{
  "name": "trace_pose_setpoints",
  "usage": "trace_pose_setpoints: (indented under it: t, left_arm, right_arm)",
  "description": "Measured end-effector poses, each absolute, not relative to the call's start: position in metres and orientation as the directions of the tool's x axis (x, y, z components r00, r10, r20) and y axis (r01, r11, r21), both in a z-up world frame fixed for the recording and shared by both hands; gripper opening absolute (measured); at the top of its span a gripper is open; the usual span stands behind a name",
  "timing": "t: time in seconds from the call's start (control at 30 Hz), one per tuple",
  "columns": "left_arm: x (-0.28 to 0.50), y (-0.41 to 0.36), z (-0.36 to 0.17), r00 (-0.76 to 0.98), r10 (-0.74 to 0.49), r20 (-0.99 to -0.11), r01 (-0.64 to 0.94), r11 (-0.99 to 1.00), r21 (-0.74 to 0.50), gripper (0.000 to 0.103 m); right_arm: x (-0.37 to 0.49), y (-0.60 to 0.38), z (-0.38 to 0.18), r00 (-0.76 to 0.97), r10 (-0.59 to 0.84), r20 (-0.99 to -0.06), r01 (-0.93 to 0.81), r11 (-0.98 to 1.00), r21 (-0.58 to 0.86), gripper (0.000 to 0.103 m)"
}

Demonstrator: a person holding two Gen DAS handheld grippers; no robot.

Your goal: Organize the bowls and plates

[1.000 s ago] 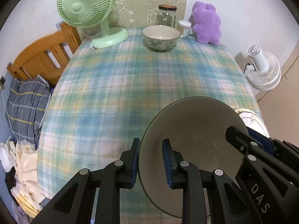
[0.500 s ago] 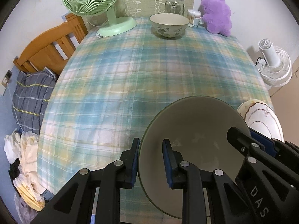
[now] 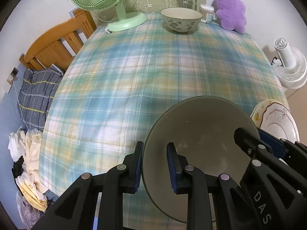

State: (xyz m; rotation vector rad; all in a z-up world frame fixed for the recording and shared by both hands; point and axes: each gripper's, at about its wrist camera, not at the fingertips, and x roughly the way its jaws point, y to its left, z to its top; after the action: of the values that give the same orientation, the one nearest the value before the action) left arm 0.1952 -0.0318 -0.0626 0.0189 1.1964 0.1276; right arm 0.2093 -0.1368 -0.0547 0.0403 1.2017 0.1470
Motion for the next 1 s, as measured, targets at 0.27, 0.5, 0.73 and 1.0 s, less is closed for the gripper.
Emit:
trace_pose_setpoints:
  t: [0.27,0.5,0.73,1.0]
  left_arm:
    - [0.188,-0.024,-0.055,0.376,0.009,-0.927,-0.024,1.000,0.000,0.048]
    - [0.179,-0.013,-0.029,0.420,-0.059,-0.906,0.053,0.998,-0.040,0.076]
    - [0.186,-0.004,0.006,0.494,-0.112,-0.862,0.099,0.992,-0.072,0.081]
    - [0.211,-0.007,0.045,0.582,-0.089,-0.808,0.077,0.996,-0.055,0.087]
  right_arm:
    - [0.204,-0.131,-0.050,0.355,0.091,-0.930,-0.082,0.994,0.066,0.024]
    - [0.187,-0.124,-0.025,0.417,0.030,-0.908,-0.026,0.999,0.021,0.065]
    - [0.186,-0.114,0.012,0.496,0.021,-0.868,-0.008,1.000,0.020,0.078]
    - [0.206,-0.115,0.055,0.586,0.043,-0.809,-0.009,0.999,0.046,0.084]
